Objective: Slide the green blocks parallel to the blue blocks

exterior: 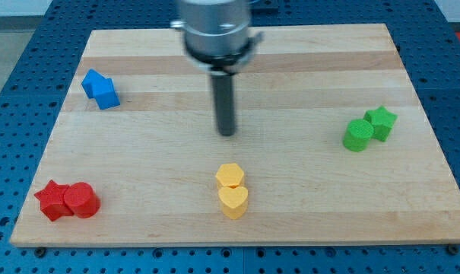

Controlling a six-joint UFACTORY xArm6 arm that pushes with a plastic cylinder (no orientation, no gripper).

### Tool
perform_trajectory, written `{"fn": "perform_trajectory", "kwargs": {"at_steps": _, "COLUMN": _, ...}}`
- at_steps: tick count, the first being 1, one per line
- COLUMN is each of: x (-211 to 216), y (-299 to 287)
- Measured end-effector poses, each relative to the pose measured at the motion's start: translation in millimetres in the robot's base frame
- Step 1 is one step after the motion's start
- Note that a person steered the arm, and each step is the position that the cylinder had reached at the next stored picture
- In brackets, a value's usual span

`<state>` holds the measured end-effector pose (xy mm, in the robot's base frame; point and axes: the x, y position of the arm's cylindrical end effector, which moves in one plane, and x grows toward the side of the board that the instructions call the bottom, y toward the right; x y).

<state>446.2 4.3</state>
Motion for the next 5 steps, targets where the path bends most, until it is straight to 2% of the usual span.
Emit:
{"fn": "perform_trajectory", "kwargs": {"at_steps": 1, "x": 18.4, "y": 42.4}}
{"fn": "perform_trajectory", "kwargs": {"at_steps": 2, "x": 91.5, "y": 95.9}}
{"fn": "perform_trajectory", "kwargs": {"at_steps": 3, "x": 99.2, "y": 111.2}}
{"fn": "perform_trajectory", "kwargs": {"at_steps": 4, "x": 98.7, "y": 167.6}}
{"fn": "perform_trajectory", "kwargs": {"at_steps": 5, "x": 98.3, "y": 173.1}}
